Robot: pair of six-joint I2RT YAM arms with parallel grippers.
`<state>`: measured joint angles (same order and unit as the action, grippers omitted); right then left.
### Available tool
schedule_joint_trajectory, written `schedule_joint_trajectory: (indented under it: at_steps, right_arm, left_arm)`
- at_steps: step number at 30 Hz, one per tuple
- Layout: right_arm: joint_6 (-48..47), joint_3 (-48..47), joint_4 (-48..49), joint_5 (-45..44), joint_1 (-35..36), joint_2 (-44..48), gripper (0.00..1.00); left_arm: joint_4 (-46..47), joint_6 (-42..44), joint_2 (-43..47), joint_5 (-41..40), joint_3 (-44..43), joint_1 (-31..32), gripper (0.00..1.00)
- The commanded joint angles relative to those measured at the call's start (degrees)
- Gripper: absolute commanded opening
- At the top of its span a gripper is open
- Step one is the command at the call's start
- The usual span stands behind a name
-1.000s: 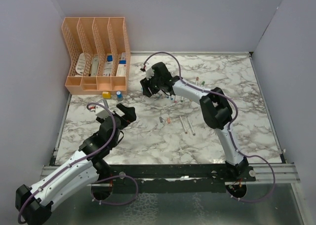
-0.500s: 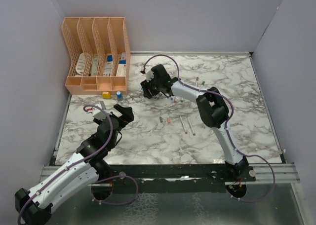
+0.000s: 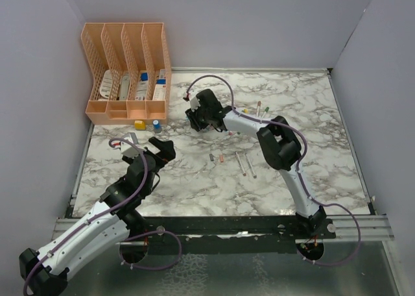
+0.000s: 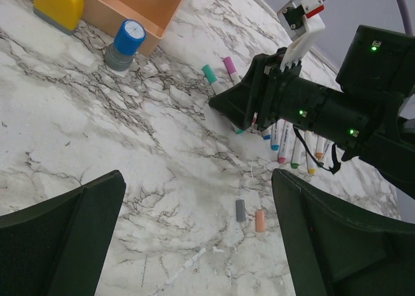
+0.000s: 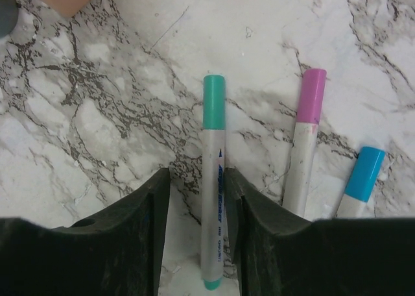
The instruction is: Open the pen caps
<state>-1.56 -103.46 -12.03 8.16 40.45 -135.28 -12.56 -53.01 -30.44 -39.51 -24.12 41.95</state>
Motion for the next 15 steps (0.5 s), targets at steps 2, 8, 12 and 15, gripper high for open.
schedule_joint_trajectory:
  at_steps: [2, 8, 12, 15]
  right_arm:
    - [1.08, 6.32, -6.01, -6.79, 2.10, 2.15, 0.34]
    - [3.03, 12.36, -6.98, -9.25, 2.87, 4.96, 0.18]
    - [5.05, 14.85, -6.41, -9.44, 2.88, 6.80, 0.03]
    - [6.11, 16.66, -4.72, -8.86, 2.88, 9.54, 0.01]
  left_arm:
    - [-0.23, 0.90, 1.35, -1.54, -1.17, -0.38, 0.99]
    - [-1.53, 0.20, 2.43, -0.74, -1.11, -0.38, 0.99]
    - [-2.29, -0.14, 2.17, 0.06, -1.52, -0.38, 0.99]
    - [-2.62, -0.57, 0.87, 1.02, -2.09, -0.38, 0.99]
